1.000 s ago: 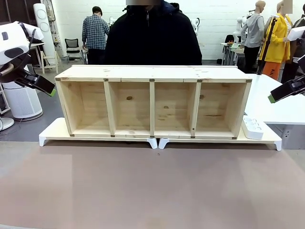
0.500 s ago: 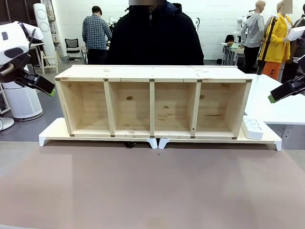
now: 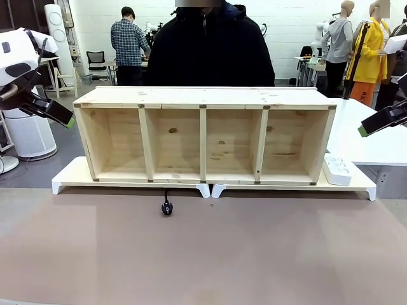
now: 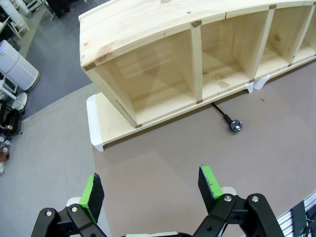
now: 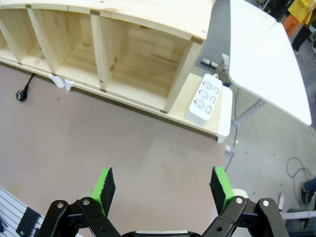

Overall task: Perform cable management.
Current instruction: When the cord part of the Power Cable appears at the lower middle area of the table and stops, grasp the cord part of the Power Cable.

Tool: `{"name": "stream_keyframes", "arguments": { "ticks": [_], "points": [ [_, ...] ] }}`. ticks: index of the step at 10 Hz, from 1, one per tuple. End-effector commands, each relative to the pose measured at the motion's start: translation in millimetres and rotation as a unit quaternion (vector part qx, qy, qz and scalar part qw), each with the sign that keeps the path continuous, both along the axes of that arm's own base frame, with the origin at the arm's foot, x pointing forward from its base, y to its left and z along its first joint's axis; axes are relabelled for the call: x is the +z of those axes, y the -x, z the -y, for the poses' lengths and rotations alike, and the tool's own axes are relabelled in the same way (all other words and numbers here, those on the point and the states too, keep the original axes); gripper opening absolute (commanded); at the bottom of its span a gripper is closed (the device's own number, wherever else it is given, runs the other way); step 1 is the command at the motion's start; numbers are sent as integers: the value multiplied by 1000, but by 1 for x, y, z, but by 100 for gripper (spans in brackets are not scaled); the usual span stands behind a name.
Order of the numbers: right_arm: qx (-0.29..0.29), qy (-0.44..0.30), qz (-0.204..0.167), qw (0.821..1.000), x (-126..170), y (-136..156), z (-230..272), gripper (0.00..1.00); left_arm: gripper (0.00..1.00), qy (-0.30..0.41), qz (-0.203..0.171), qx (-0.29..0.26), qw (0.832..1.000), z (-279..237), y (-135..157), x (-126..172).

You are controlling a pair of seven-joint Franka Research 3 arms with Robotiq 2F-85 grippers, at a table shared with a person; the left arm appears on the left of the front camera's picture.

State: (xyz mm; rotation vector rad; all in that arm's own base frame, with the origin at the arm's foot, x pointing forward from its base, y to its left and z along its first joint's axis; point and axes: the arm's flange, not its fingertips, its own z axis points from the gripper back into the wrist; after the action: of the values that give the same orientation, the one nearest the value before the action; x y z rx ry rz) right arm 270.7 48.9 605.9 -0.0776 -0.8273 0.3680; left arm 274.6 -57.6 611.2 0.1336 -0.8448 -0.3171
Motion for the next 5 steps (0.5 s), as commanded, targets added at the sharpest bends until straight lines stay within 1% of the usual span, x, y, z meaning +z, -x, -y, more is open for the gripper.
{"name": "stream_keyframes", "arguments": {
  "ticks": [1, 5],
  "points": [
    [-1, 0, -1, 1000, -1, -2, 0, 100, 100, 0, 6, 0, 1000, 0, -3, 0],
    [-1, 0, -1, 1000, -1, -2, 0, 100, 100, 0, 6, 0, 1000, 0, -3, 0]
  ]
}}
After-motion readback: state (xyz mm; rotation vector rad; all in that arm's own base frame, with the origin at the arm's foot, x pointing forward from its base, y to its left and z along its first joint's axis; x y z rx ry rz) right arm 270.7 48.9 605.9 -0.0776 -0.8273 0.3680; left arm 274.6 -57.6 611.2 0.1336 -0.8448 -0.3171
